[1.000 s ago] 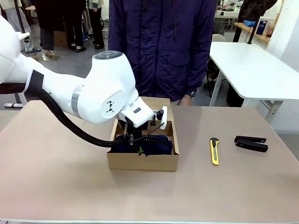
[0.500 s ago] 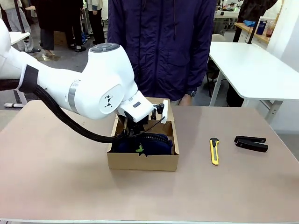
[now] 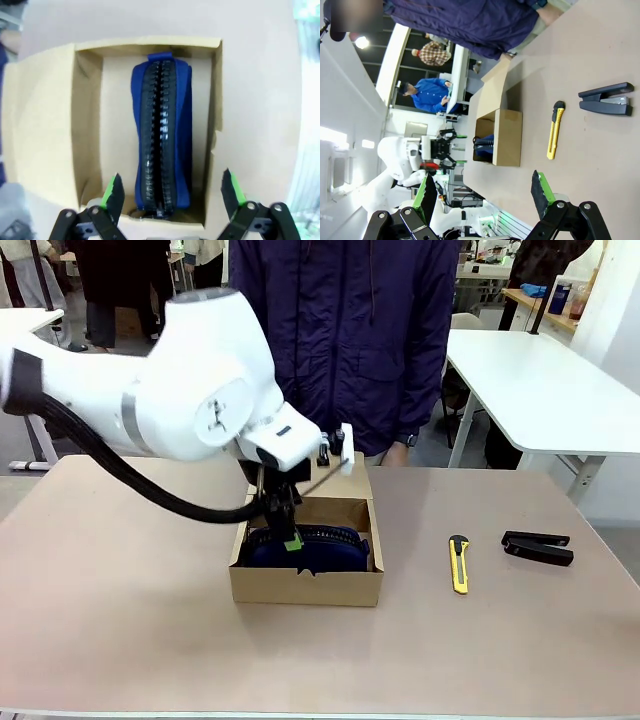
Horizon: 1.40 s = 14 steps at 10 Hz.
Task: Pack the item into the box.
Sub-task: Pick up the item indicated by the person and place it inside the Mailer Box.
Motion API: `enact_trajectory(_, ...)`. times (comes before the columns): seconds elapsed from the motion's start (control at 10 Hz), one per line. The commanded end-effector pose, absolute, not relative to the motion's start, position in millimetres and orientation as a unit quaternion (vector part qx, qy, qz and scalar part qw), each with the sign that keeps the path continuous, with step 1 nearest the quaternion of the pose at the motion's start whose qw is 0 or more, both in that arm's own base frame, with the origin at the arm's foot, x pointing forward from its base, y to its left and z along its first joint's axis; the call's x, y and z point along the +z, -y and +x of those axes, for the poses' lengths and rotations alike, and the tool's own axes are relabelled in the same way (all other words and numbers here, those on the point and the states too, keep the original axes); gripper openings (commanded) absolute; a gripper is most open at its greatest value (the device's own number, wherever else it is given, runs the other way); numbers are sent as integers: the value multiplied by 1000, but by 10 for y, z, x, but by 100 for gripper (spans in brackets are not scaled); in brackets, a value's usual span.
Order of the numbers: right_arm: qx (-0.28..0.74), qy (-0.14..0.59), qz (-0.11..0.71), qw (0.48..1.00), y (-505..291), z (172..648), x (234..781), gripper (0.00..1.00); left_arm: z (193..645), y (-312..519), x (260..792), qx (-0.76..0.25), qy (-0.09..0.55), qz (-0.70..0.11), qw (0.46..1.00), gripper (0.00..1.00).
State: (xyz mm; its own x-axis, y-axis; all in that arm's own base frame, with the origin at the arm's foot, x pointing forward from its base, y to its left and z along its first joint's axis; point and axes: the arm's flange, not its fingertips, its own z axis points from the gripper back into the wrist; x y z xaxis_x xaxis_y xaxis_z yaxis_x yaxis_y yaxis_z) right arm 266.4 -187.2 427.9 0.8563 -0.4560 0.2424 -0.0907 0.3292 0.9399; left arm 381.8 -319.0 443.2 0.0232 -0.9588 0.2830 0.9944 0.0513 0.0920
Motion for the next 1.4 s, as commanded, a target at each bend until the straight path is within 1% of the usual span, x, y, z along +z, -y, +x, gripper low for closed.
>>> enact_trajectory(0.0,-108,253,570,774,1886,2695,4297,100,3815,2816,4950,-615,140,-131,765,100)
enact_trajectory(0.2,-108,253,570,774,1886,2695,4297,100,3857,2139,5395,-507,110,-206,830,100)
enact_trajectory(0.3,-108,253,570,774,1886,2695,4297,100,3952,1632,5585,-430,137,-245,858,100)
enact_trajectory(0.5,-108,253,570,774,1886,2695,4297,100,4115,551,5763,-283,116,-356,883,100)
enact_trajectory(0.6,-108,253,570,774,1886,2695,4297,100,4141,19,5745,-198,130,-402,884,100)
enact_trajectory(0.8,-108,253,570,774,1886,2695,4297,100,4134,-938,5530,-36,152,-489,858,100)
enact_trajectory(0.9,-108,253,570,774,1886,2695,4297,100,4098,-1321,5373,2,149,-539,829,100)
enact_trajectory(1.0,-108,253,570,774,1886,2695,4297,100,4054,-1656,5178,69,161,-562,808,100)
enact_trajectory(1.2,-108,253,570,774,1886,2695,4297,100,3877,-2170,4782,141,188,-605,761,100)
enact_trajectory(1.3,-108,253,570,774,1886,2695,4297,100,3816,-2244,4636,147,196,-616,748,100)
